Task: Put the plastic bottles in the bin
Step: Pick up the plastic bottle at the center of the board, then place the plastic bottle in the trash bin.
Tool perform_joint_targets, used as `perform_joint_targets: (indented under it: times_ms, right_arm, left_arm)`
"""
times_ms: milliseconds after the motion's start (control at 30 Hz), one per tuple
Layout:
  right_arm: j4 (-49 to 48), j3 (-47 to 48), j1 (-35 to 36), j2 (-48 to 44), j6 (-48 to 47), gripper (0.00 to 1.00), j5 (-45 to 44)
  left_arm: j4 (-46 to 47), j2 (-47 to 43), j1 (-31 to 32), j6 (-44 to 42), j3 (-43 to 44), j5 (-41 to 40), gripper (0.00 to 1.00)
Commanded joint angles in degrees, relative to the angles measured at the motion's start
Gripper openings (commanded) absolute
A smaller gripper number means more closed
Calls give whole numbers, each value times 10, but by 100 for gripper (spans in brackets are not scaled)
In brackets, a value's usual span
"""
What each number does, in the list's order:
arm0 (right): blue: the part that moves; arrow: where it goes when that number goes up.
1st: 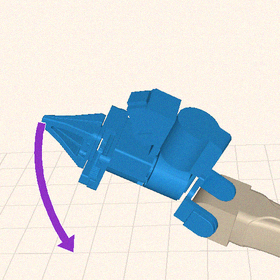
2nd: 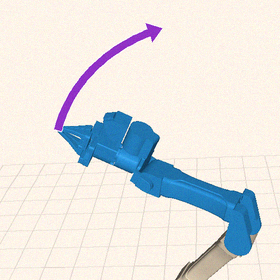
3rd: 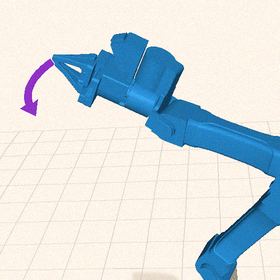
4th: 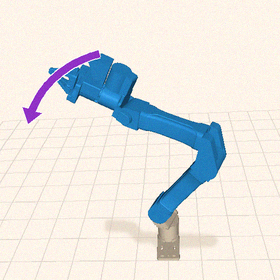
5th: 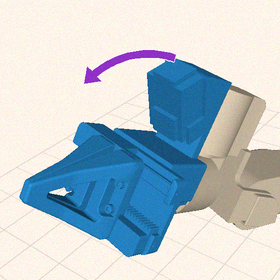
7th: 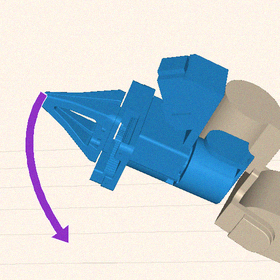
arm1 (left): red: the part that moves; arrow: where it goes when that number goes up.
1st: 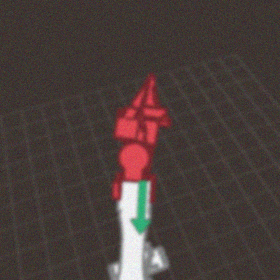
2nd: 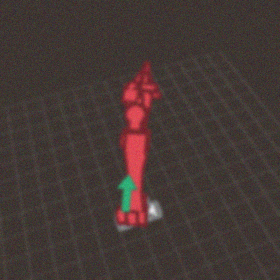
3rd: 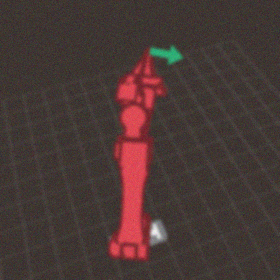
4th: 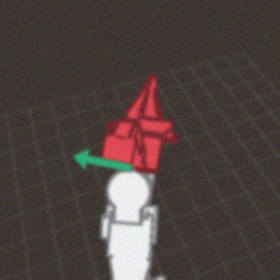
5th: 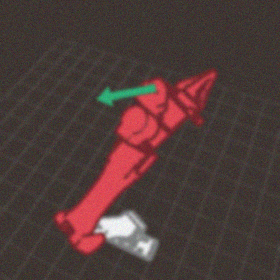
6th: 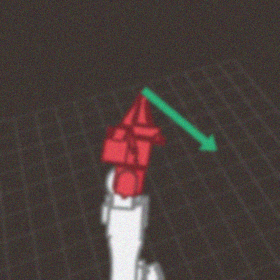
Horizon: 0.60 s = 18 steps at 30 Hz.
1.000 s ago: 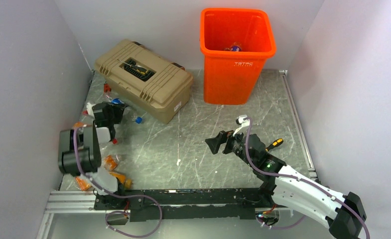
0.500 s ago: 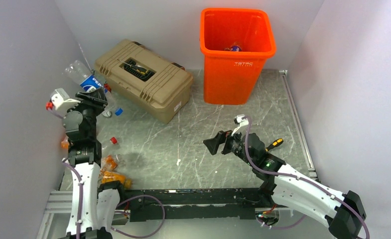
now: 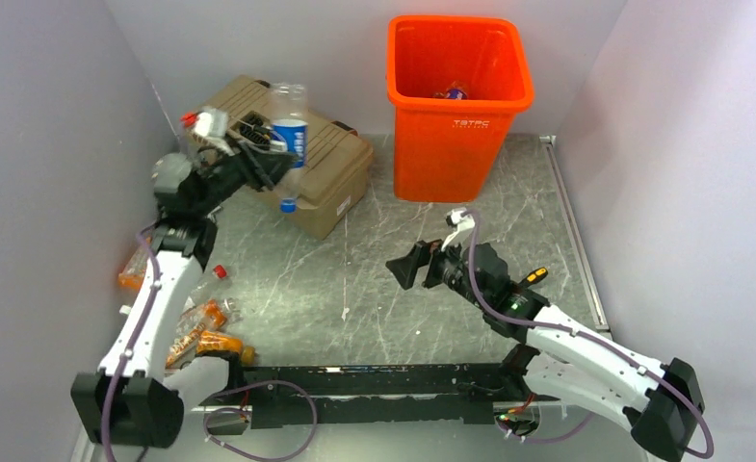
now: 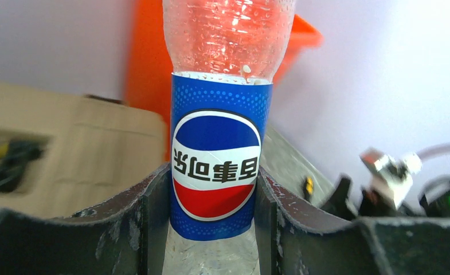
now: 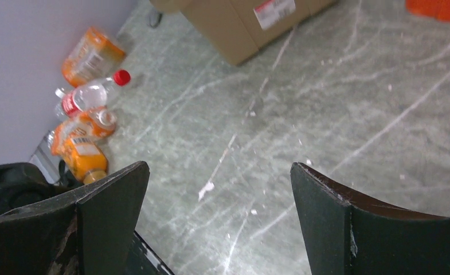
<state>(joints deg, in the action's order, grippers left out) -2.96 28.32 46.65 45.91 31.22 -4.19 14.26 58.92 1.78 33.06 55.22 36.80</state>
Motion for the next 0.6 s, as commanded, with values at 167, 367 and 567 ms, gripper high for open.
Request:
perform_joint_targets:
  times_ms: [167, 367, 567]
  right_arm:
    - [-73, 66, 3, -22, -44, 99, 15]
    - [-248, 21, 17, 9, -8, 97, 99]
    - [-294, 39, 44, 61, -13, 95, 80]
  left_arm:
    - [19, 38, 118, -114, 54, 116, 36]
    - [352, 68, 147, 125, -82, 98, 34]
    - [461, 63, 147, 193, -132, 67, 33]
